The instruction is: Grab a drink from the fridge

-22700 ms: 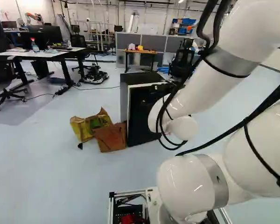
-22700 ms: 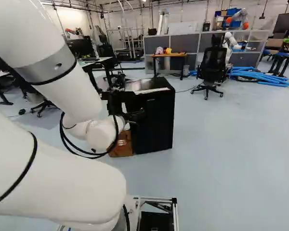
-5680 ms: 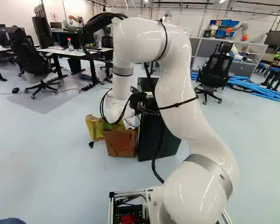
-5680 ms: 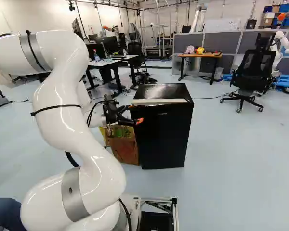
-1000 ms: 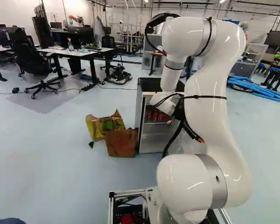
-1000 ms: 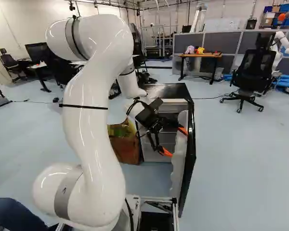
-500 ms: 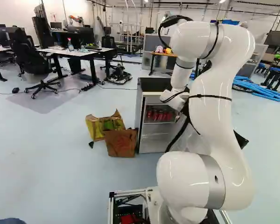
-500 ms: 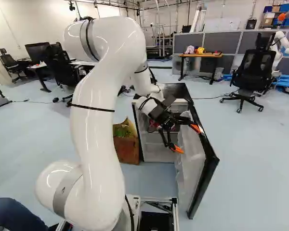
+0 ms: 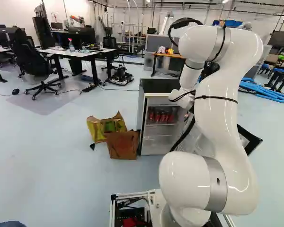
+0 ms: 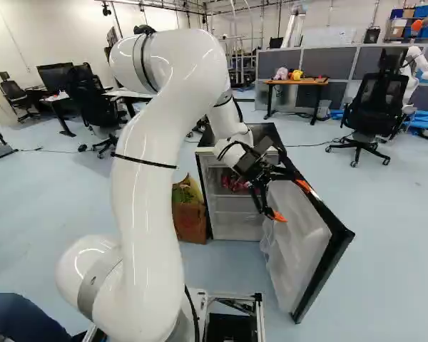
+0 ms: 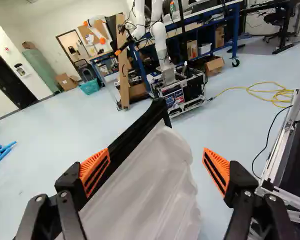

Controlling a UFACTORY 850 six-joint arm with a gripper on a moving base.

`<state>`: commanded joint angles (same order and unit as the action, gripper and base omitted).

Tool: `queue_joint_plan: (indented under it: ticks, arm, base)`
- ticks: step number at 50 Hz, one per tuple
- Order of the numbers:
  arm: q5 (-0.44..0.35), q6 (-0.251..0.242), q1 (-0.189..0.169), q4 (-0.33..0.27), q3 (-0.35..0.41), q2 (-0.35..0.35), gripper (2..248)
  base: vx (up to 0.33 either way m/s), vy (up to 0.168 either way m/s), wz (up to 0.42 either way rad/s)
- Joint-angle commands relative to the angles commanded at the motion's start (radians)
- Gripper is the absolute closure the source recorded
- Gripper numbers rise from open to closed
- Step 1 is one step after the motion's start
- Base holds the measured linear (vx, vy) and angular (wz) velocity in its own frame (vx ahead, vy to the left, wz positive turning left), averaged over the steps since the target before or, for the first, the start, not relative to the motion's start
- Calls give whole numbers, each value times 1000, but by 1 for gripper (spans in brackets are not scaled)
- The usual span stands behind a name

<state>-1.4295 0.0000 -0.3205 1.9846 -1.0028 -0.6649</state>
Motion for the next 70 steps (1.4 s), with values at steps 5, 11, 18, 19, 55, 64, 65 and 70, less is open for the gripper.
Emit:
queue_joint_plan:
  ticks: [5, 11, 18, 19, 55, 64, 65, 70]
  arm:
    - [3, 0, 2, -15, 7, 3, 3]
    - [7, 0, 11, -42, 36, 15, 3]
    - [12, 0, 27, -88, 85, 35, 3]
    - [13, 0, 29, -96, 92, 38, 3]
    - [99, 0, 130, -460, 364, 164, 3]
    - [110, 0, 158, -555, 430, 200, 3]
    - [111, 0, 160, -565, 437, 204, 3]
    - [116, 0, 172, -618, 470, 223, 3]
  base:
    - [0, 0, 0]
    - [0, 0, 0]
    - [0, 0, 0]
    - [0, 0, 0]
    - [0, 0, 0]
    - [0, 0, 0]
    - [0, 0, 0]
    - [0, 0, 0]
